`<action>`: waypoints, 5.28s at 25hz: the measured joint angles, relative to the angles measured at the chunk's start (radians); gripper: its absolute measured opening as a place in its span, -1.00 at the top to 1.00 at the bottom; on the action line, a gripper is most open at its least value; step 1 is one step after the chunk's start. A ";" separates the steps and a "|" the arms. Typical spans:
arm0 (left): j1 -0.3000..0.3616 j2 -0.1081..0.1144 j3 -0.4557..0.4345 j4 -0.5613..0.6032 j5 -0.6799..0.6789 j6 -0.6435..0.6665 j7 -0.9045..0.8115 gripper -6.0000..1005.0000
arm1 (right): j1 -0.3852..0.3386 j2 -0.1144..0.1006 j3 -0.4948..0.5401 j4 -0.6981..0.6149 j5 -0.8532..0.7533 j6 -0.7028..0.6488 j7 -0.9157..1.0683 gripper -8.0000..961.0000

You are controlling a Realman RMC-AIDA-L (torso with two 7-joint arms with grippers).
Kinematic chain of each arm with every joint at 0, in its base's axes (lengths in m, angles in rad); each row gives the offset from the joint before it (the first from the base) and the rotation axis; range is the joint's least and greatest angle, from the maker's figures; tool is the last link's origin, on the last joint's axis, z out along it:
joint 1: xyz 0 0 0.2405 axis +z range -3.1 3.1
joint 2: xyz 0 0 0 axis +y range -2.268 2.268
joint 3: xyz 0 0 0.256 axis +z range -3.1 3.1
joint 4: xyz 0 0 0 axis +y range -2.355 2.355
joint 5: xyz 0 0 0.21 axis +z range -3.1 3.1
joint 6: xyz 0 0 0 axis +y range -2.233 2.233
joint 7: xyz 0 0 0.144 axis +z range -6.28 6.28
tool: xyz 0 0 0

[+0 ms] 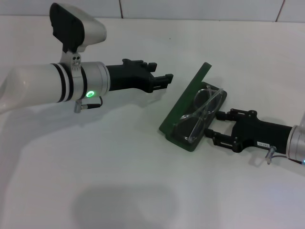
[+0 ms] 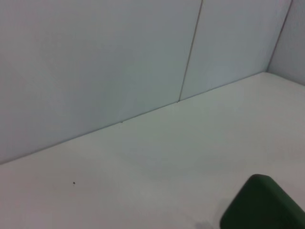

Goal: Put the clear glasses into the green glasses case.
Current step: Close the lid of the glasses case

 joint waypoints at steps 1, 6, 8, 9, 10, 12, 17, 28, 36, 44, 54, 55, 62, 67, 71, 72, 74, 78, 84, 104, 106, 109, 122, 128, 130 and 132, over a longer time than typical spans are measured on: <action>0.002 -0.001 0.000 0.001 -0.002 0.004 0.000 -0.22 | 0.003 0.000 0.000 0.001 0.000 0.000 0.001 -0.26; -0.004 -0.008 0.014 -0.002 -0.029 0.044 0.024 -0.22 | 0.016 0.000 0.000 0.006 0.000 0.009 0.002 -0.26; -0.004 -0.009 0.028 -0.005 -0.065 0.064 0.050 -0.22 | 0.016 0.000 0.000 0.007 0.001 0.010 0.002 -0.26; -0.003 -0.009 0.036 -0.005 -0.081 0.071 0.058 -0.22 | 0.017 0.000 0.000 0.007 0.001 0.011 0.002 -0.26; -0.003 -0.009 0.044 -0.005 -0.094 0.079 0.064 -0.22 | 0.017 0.000 0.000 0.007 0.002 0.011 0.002 -0.26; -0.004 -0.009 0.053 -0.005 -0.111 0.097 0.072 -0.22 | 0.019 0.000 0.000 0.007 0.003 0.012 0.002 -0.26; -0.008 -0.009 0.075 -0.006 -0.114 0.111 0.080 -0.22 | 0.026 0.000 -0.001 0.007 0.003 0.012 0.001 -0.26; -0.020 -0.013 0.137 -0.013 -0.126 0.108 0.102 -0.22 | 0.033 0.000 -0.014 0.007 0.006 0.011 0.007 -0.26; -0.030 -0.013 0.136 -0.038 -0.125 0.099 0.102 -0.22 | 0.033 0.000 -0.027 0.000 0.008 -0.004 0.008 -0.26; -0.034 -0.009 0.130 -0.071 -0.132 0.054 0.105 -0.21 | 0.030 0.000 -0.034 -0.001 0.021 -0.042 0.005 -0.26; -0.034 -0.011 0.137 -0.095 -0.137 0.030 0.120 -0.22 | 0.030 0.000 -0.076 -0.007 0.058 -0.043 -0.003 -0.26; -0.035 -0.011 0.137 -0.096 -0.137 0.029 0.124 -0.22 | 0.030 0.000 -0.083 -0.009 0.065 -0.042 -0.005 -0.26; -0.034 -0.011 0.132 -0.106 -0.138 0.000 0.128 -0.22 | 0.014 -0.001 -0.109 -0.039 0.088 -0.050 -0.010 -0.26; -0.029 -0.008 0.132 -0.110 -0.139 -0.024 0.130 -0.22 | -0.039 -0.015 -0.083 -0.088 0.087 -0.098 -0.011 -0.26; -0.024 -0.006 0.104 -0.112 -0.141 -0.025 0.143 -0.22 | -0.084 -0.020 -0.052 -0.129 0.078 -0.103 -0.015 -0.25; -0.024 -0.006 0.097 -0.113 -0.142 -0.025 0.148 -0.22 | -0.095 -0.021 -0.044 -0.140 0.077 -0.105 -0.020 -0.25; -0.025 -0.005 0.090 -0.114 -0.143 -0.026 0.154 -0.22 | -0.111 -0.019 -0.023 -0.146 0.077 -0.110 -0.040 -0.25; -0.031 -0.005 0.081 -0.114 -0.145 -0.038 0.159 -0.22 | -0.117 -0.015 -0.003 -0.141 0.082 -0.118 -0.069 -0.24; -0.039 -0.008 0.051 -0.107 -0.192 -0.047 0.191 -0.22 | -0.099 -0.005 -0.002 -0.143 0.096 -0.117 -0.079 -0.23; 0.023 0.004 -0.147 -0.101 -0.289 0.213 0.284 -0.22 | -0.008 -0.013 -0.022 -0.141 0.102 -0.092 0.048 0.05; 0.019 0.005 -0.146 -0.101 -0.280 0.223 0.284 -0.22 | -0.009 -0.011 -0.019 -0.142 0.103 -0.087 0.048 0.12; 0.018 0.005 -0.146 -0.101 -0.276 0.224 0.284 -0.22 | -0.009 -0.008 -0.017 -0.143 0.107 -0.076 0.049 -0.01; 0.013 0.011 -0.153 -0.109 -0.267 0.208 0.282 -0.22 | -0.032 -0.075 0.085 -0.179 0.046 -0.247 0.207 -0.76; 0.008 0.012 -0.155 -0.109 -0.266 0.206 0.284 -0.22 | -0.007 -0.065 0.158 -0.171 0.017 -0.260 0.304 -0.76; 0.010 0.014 -0.155 -0.109 -0.266 0.207 0.286 -0.22 | -0.004 -0.059 0.173 -0.172 0.018 -0.266 0.310 -0.76; 0.011 0.016 -0.155 -0.110 -0.266 0.207 0.287 -0.22 | -0.007 -0.045 0.181 -0.183 0.014 -0.222 0.311 -0.76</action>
